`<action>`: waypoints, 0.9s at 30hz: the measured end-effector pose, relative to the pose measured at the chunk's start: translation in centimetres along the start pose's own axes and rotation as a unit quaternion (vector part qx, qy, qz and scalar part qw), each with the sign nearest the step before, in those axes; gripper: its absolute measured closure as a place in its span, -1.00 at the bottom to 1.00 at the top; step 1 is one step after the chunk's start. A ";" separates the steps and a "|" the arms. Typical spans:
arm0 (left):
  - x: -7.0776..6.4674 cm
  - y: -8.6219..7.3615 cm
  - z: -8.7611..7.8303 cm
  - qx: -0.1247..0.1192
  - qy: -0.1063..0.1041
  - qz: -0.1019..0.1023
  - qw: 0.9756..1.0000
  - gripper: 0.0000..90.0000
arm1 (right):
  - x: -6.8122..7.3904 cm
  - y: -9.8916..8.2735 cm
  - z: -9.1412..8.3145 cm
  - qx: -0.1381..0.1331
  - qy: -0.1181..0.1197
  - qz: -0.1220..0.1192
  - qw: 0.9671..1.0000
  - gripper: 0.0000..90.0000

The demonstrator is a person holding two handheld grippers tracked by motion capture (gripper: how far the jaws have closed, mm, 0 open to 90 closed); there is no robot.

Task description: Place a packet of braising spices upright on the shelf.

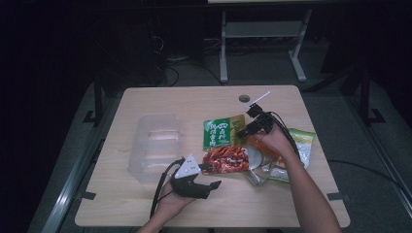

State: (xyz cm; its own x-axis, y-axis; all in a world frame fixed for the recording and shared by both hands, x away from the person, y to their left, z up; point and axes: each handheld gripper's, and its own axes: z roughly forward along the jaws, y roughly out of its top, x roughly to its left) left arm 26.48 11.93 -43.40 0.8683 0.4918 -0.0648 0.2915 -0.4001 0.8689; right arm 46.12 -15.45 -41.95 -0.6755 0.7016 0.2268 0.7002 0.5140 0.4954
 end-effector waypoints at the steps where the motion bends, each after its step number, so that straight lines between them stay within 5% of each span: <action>1: 0.0 0.0 0.0 0.000 0.000 -0.001 1.000 -0.35 | 0.0 0.0 0.3 0.002 -0.001 -0.001 1.000 -0.24; 3: 0.0 0.0 0.0 0.000 0.001 -0.001 1.000 -0.35 | 0.0 0.1 0.5 0.004 0.000 0.003 1.000 -0.18; 4: 0.0 0.0 0.0 -0.001 0.001 -0.001 1.000 -0.35 | -0.1 0.1 0.6 0.002 0.016 0.014 1.000 0.05; 13: 0.2 0.1 -0.2 -0.003 0.005 -0.004 1.000 -0.35 | -0.5 -0.1 0.1 -0.012 0.065 0.035 0.997 0.95; 21: 0.4 0.2 -0.4 -0.009 0.002 -0.017 1.000 -0.37 | 0.5 -0.7 -1.4 -0.046 0.070 0.012 0.996 1.00; 27: 0.7 0.3 -0.6 -0.013 0.007 -0.023 1.000 -0.39 | 2.8 -1.3 -4.6 -0.102 0.073 -0.027 0.992 1.00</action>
State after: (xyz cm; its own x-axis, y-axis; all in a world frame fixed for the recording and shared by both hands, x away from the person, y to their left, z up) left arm 26.88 12.61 -42.85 0.8480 0.5208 -0.0983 0.3209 -0.3569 0.8773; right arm 42.26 -16.42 -38.07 -0.7472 0.5890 0.3079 0.6112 0.4269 0.6665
